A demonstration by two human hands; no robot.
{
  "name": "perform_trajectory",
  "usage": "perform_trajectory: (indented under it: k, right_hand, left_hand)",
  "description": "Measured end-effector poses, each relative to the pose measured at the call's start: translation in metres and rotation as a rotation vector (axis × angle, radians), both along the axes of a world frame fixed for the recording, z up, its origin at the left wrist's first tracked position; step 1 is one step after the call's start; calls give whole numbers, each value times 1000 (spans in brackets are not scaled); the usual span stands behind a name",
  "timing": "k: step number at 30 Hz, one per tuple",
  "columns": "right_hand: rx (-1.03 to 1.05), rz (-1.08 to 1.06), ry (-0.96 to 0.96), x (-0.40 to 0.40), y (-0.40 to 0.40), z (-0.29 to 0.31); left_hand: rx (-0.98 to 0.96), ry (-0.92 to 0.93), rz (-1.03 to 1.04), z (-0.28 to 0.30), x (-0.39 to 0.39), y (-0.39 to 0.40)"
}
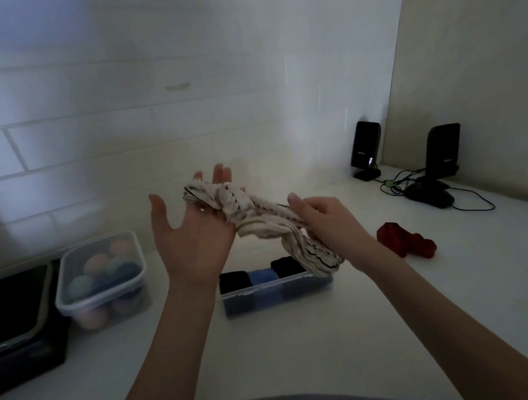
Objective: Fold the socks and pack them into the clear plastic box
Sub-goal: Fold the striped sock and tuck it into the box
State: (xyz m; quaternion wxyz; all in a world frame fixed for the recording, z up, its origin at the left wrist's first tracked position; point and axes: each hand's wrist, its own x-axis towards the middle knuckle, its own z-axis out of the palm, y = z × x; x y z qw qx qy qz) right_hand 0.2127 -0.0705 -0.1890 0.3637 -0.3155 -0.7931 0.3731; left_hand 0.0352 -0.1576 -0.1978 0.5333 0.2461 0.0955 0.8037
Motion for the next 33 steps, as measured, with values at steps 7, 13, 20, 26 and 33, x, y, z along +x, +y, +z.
perform_trajectory:
  k: [7, 13, 20, 26, 33]
  right_hand:
    - [-60, 244, 253, 6, -26, 6]
    - [-205, 470, 446, 9, -12, 13]
    - [-226, 168, 356, -5, -7, 6]
    - [-666, 451, 163, -19, -19, 2]
    - [-954, 607, 564, -17, -9, 3]
  left_hand:
    - [-124, 528, 284, -10, 8, 15]
    - [-313, 1156, 279, -28, 17, 6]
    - [-106, 864, 39, -11, 33, 0]
    - [100, 462, -558, -4, 36, -3]
    - [-142, 467, -278, -2, 13, -5]
